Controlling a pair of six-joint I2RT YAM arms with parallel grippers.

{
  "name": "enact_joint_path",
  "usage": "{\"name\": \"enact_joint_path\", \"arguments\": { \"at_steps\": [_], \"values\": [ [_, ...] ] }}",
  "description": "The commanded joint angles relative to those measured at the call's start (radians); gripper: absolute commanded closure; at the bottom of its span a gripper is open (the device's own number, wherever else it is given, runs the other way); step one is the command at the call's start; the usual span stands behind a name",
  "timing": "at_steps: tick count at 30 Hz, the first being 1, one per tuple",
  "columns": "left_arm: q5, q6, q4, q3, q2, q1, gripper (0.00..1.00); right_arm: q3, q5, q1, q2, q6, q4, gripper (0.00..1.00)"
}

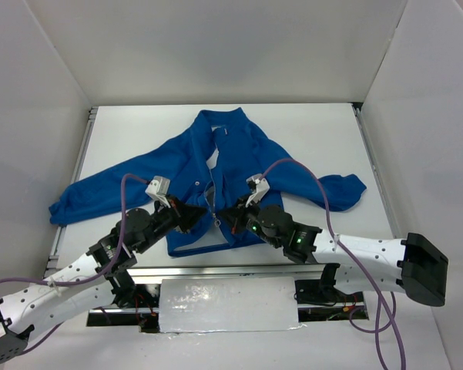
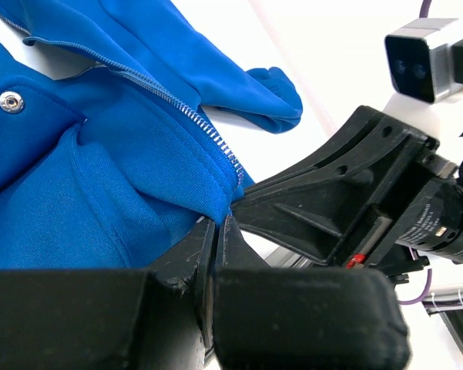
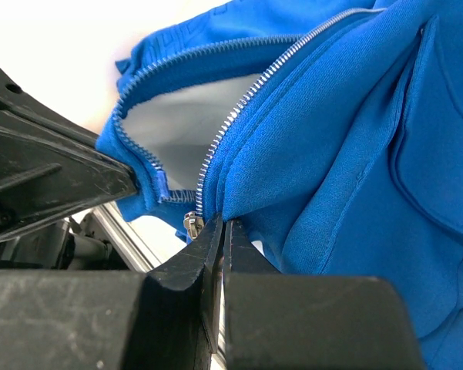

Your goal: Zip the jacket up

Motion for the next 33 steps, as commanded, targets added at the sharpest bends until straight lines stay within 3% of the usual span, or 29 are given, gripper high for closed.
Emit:
{"name": "enact_joint_path", "arguments": {
  "at_steps": [1,33],
  "values": [
    [0.016,-0.007,0.066,-0.006,-0.003,0.005,1.0,0.046,-0.008,0.008,0.006,0.003,-0.006,1.0],
    [0.083,0.002,0.098,-0.03,0.042,0.008,1.0,0.097,0.049,0.008,0.01,0.019,-0.065,1.0]
  ]
}}
